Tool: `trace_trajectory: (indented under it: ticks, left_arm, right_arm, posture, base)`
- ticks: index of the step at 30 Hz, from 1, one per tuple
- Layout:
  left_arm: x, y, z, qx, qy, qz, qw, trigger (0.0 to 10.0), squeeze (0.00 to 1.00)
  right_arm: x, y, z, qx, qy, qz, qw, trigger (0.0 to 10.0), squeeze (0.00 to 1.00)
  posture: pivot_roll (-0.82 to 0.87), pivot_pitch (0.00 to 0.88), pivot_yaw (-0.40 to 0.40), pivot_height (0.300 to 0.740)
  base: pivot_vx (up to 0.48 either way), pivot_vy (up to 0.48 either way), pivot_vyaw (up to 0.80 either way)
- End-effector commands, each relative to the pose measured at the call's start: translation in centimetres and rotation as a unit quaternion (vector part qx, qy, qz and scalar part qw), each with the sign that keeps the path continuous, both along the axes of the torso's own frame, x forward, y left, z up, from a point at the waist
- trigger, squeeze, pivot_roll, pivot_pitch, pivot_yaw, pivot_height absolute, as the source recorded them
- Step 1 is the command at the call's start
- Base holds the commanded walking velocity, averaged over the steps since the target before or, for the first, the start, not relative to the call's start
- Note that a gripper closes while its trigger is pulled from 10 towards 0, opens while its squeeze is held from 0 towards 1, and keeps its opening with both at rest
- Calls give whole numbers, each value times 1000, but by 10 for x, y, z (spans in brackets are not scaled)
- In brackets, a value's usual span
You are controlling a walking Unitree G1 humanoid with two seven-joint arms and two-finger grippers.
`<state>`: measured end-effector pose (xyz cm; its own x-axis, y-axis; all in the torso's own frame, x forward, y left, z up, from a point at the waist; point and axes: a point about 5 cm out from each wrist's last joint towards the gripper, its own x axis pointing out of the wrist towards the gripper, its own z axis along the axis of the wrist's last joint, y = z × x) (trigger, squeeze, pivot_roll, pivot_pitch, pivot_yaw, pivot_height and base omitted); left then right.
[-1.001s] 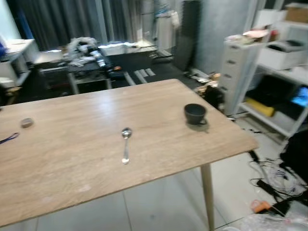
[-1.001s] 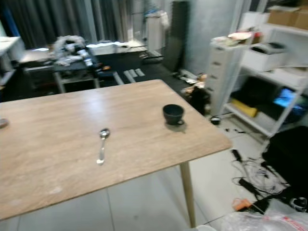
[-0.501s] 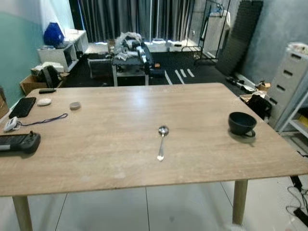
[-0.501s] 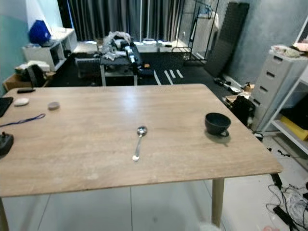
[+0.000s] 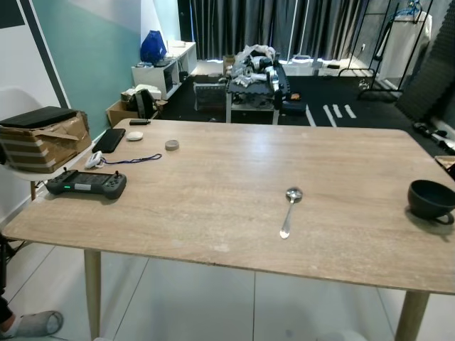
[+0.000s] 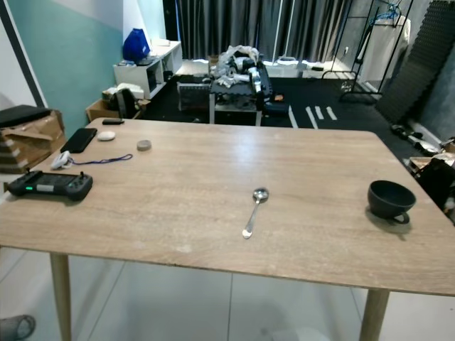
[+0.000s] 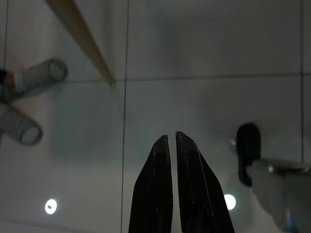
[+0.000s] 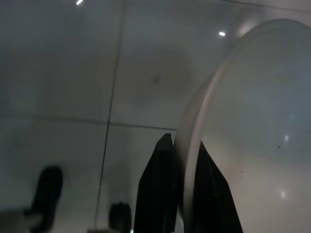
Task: Setting the table
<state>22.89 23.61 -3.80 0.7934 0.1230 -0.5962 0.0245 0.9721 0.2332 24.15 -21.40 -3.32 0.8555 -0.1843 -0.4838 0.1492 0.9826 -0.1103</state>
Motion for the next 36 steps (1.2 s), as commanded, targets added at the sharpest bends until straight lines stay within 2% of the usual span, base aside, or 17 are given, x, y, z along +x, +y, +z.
trace_trajectory:
  ticks: [1, 7, 13, 14, 17, 21, 22, 24, 26, 27, 28, 29, 31, 33, 34, 35, 36]
  left_arm:
    - [-3, 4, -1, -2, 2, 2, 1000, 10000, 0]
    - [4, 2, 5, 3, -15, -26, 1000, 10000, 0]
    - [11, -3, 13, -13, -33, -52, 998, 10000, 0]
    - [15, -4, 16, -18, -40, -61, 997, 10000, 0]
    - [16, -4, 18, -21, -42, -66, 997, 10000, 0]
    - [15, -6, 17, -23, -40, -71, 996, 10000, 0]
    - [15, -6, 17, -23, -40, -71, 996, 10000, 0]
    - [15, -8, 16, -25, -39, -73, 996, 10000, 0]
    - [15, -8, 16, -26, -39, -73, 996, 10000, 0]
    - [14, -9, 16, -27, -38, -75, 996, 10000, 0]
    - [14, -9, 16, -27, -38, -75, 996, 10000, 0]
    - [12, -9, 15, -28, -37, -78, 996, 10000, 0]
    - [12, -9, 15, -29, -36, -78, 996, 10000, 0]
    - [11, -10, 15, -30, -36, -80, 996, 10000, 0]
    - [11, -10, 15, -30, -36, -80, 996, 10000, 0]
    - [11, -10, 15, -30, -36, -81, 996, 10000, 0]
    - [11, -10, 15, -30, -36, -81, 996, 10000, 0]
  right_arm:
    - [1, -1, 1, 19, -10, -22, 1000, 10000, 0]
    - [5, -4, 5, 25, -20, -46, 998, 10000, 0]
    - [9, -20, 14, 23, -48, -123, 991, 10000, 0]
    - [14, -42, 28, -19, -80, -189, 978, 10000, 0]
    - [19, -72, 49, -60, -110, -268, 955, 10000, 0]
    - [26, -101, 78, -113, -147, -311, 932, 10000, 0]
    - [26, -101, 78, -113, -147, -311, 932, 10000, 0]
    - [41, -116, 119, -175, -218, -312, 908, 10000, 0]
    - [45, -117, 130, -190, -238, -309, 901, 10000, 0]
    - [59, -115, 170, -231, -310, -295, 874, 10000, 0]
    - [59, -115, 170, -231, -310, -295, 874, 10000, 0]
    - [68, -110, 206, -257, -373, -286, 845, 10000, 0]
    - [71, -108, 217, -261, -393, -281, 836, 10000, 0]
    - [76, -97, 252, -302, -450, -260, 799, 10000, 0]
    - [76, -97, 252, -302, -450, -260, 799, 10000, 0]
    - [82, -80, 276, -331, -492, -207, 778, 10000, 0]
    - [82, -80, 276, -331, -492, -207, 778, 10000, 0]
  posture:
    - [25, 106, 68, 740]
    - [26, 104, 67, 740]
    - [32, 102, 70, 740]
    - [30, 99, 72, 740]
    - [23, 97, 76, 740]
    - [24, 97, 75, 740]
    - [24, 97, 75, 740]
    - [29, 101, 75, 740]
    - [29, 101, 76, 740]
    - [30, 103, 79, 740]
    - [30, 103, 79, 740]
    - [30, 105, 81, 740]
    - [30, 105, 82, 740]
    - [34, 108, 81, 740]
    - [34, 108, 81, 740]
    - [34, 108, 80, 740]
    - [34, 108, 80, 740]
  base:
    - [0, 0, 0]
    - [0, 0, 0]
    - [0, 0, 0]
    - [0, 0, 0]
    - [0, 0, 0]
    - [0, 0, 0]
    - [0, 0, 0]
    - [0, 0, 0]
    - [0, 0, 0]
    - [0, 0, 0]
    - [0, 0, 0]
    - [0, 0, 0]
    - [0, 0, 0]
    - [0, 0, 0]
    - [0, 0, 0]
    - [0, 0, 0]
    - [0, 0, 0]
